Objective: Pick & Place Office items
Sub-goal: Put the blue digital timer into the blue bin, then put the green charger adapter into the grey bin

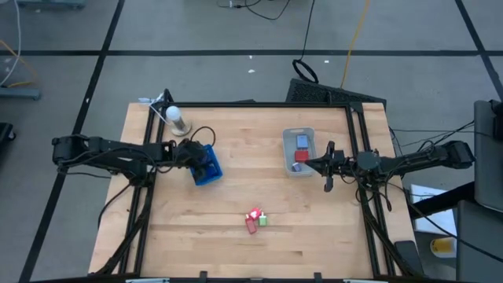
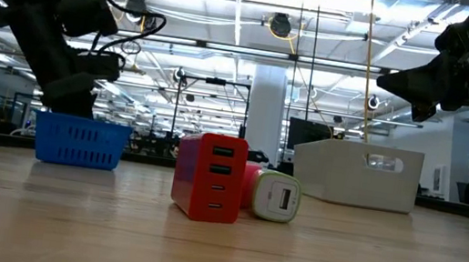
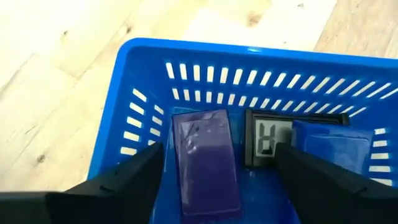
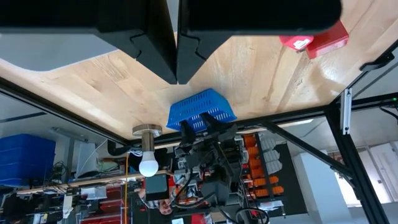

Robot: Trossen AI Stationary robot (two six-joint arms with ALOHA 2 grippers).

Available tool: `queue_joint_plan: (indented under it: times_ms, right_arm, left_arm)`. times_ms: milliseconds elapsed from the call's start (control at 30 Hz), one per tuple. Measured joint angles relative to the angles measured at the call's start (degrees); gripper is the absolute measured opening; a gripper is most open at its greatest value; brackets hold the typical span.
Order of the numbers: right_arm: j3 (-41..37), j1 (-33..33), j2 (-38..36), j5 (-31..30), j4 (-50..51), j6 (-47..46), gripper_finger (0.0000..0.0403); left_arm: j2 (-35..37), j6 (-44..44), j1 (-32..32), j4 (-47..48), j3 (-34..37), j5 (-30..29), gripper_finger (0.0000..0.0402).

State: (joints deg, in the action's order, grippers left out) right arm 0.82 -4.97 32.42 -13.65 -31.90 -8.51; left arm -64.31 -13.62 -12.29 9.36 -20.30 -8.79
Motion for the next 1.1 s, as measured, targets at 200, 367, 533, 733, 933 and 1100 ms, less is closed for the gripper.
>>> queue_joint_plan:
  times_ms: [200, 367, 533, 733, 933, 1100]
  right_arm:
    - [0.00, 0.00, 0.00, 0.00, 0.00, 0.07, 0.0004]
    - [0.00, -0.01, 0.02, -0.02, 0.01, 0.15, 0.0004]
    - [0.00, -0.01, 0.02, -0.01, 0.01, 0.02, 0.0004]
    - [0.00, 0.00, 0.68, -0.01, 0.03, -0.20, 0.0004]
    - [0.00, 0.00, 2.86, -0.01, -0.91, -0.12, 0.0004]
    - [0.00, 0.00, 4.04, 0.00, -4.09, -0.44, 0.0004]
  left_arm:
    - [3.27, 3.23, 0.80, 1.96, -2.55, 1.47, 0.0298]
    - [8.66, 8.73, 3.43, 2.40, -5.69, 1.84, 0.0263]
    - [15.07, 13.26, 6.29, 2.33, -8.37, 3.78, 0.0178]
    - [22.92, 15.98, 9.92, 2.43, -9.11, 5.87, 0.0028]
    - [30.66, 15.94, 13.62, 2.09, -7.02, 5.06, 0.0012]
    - [38.10, 14.86, 15.83, -3.67, 0.36, 3.35, 0.0006]
